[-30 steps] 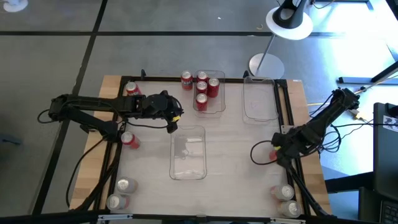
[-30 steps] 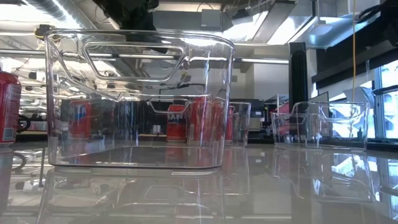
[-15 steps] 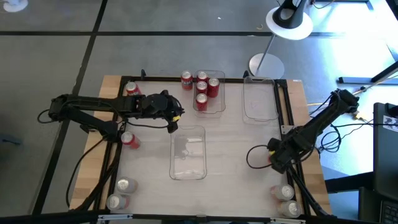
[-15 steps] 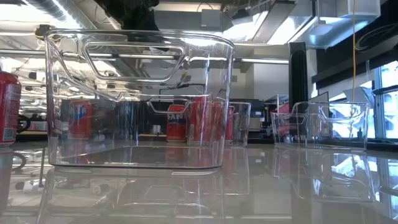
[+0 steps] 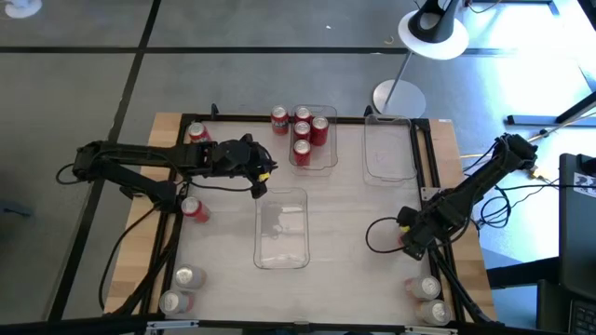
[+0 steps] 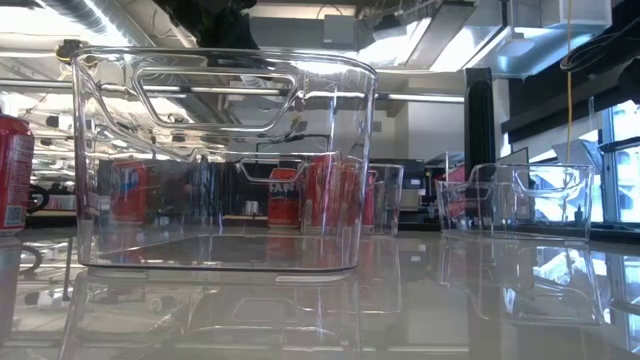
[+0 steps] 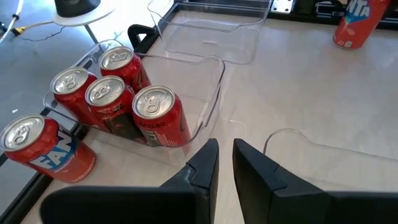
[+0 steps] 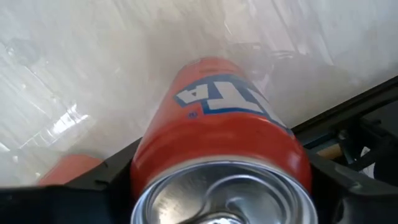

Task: Sort soda cans
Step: Put the bottom right red soda can into the top right transparent bin

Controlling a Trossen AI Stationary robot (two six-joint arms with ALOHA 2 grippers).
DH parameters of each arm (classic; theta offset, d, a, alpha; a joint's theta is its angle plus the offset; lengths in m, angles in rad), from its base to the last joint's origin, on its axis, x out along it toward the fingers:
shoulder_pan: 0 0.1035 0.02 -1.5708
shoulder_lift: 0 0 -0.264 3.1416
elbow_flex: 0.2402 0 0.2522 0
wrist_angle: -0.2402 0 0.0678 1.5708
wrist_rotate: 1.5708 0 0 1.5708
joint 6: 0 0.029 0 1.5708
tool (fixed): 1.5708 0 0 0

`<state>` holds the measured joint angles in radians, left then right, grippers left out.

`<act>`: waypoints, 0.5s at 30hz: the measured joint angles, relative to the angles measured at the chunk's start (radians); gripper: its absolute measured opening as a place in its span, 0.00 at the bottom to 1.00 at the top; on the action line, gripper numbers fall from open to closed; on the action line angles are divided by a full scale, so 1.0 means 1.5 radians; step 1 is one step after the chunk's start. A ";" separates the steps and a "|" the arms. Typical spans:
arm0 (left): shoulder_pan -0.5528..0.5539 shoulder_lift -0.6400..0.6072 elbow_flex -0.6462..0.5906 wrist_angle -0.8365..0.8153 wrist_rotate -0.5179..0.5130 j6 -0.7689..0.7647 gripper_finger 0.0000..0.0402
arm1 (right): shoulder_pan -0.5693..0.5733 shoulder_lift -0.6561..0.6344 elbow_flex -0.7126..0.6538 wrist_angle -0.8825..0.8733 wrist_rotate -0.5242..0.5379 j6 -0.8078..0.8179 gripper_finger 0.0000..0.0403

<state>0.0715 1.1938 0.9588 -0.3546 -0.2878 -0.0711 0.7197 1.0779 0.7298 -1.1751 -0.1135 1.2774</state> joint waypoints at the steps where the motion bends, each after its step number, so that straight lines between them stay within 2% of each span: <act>1: 0.000 0.000 0.000 0.000 0.000 0.000 0.10 | 0.000 0.000 0.002 0.000 0.002 0.000 0.72; 4: 0.000 0.000 0.000 0.000 0.000 0.000 0.10 | 0.000 0.000 0.019 -0.001 0.025 0.000 0.72; 8: 0.000 0.000 0.000 0.000 0.000 0.000 0.10 | -0.001 -0.001 0.052 -0.004 0.109 0.009 0.72; 15: 0.000 0.000 0.000 -0.001 0.000 0.000 0.10 | -0.064 -0.001 0.130 -0.024 0.233 -0.050 0.72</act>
<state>0.0715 1.1938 0.9588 -0.3557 -0.2878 -0.0711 0.6231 1.0760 0.9244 -1.2111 0.2355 1.2026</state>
